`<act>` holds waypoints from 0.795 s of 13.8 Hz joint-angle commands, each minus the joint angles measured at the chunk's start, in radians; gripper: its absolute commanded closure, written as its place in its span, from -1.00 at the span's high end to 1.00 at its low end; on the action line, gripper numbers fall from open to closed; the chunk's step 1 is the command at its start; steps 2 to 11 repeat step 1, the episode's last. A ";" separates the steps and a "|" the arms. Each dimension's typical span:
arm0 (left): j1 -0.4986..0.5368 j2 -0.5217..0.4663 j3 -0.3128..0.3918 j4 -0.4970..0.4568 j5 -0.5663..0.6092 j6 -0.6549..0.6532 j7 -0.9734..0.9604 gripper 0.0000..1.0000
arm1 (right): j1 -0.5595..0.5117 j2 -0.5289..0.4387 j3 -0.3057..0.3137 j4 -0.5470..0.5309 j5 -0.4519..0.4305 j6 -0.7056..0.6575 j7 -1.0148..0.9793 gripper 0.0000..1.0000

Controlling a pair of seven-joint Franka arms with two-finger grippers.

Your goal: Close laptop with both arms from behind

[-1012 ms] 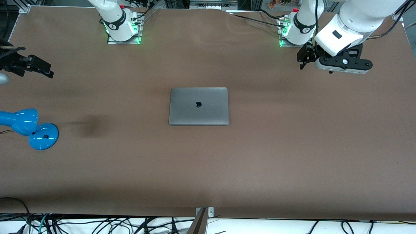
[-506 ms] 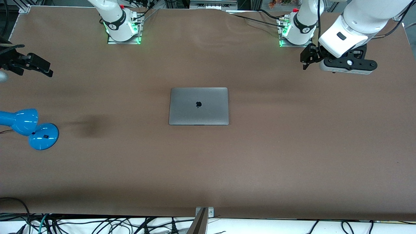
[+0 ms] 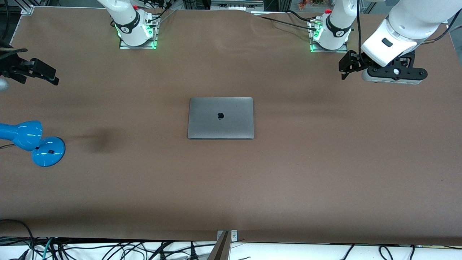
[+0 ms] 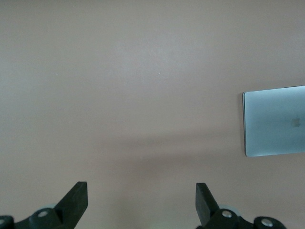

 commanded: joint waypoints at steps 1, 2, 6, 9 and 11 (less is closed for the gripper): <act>-0.016 0.042 0.010 0.057 0.033 -0.022 -0.010 1.00 | -0.006 -0.039 0.007 -0.034 -0.006 0.009 -0.013 1.00; -0.016 0.042 0.010 0.057 0.033 -0.022 -0.010 1.00 | -0.006 -0.039 0.007 -0.034 -0.006 0.009 -0.013 1.00; -0.016 0.042 0.010 0.057 0.033 -0.022 -0.010 1.00 | -0.006 -0.039 0.007 -0.034 -0.006 0.009 -0.013 1.00; -0.016 0.042 0.010 0.057 0.033 -0.022 -0.010 1.00 | -0.006 -0.039 0.007 -0.034 -0.006 0.009 -0.013 1.00; -0.016 0.042 0.010 0.057 0.033 -0.022 -0.010 1.00 | -0.006 -0.039 0.007 -0.034 -0.006 0.009 -0.013 1.00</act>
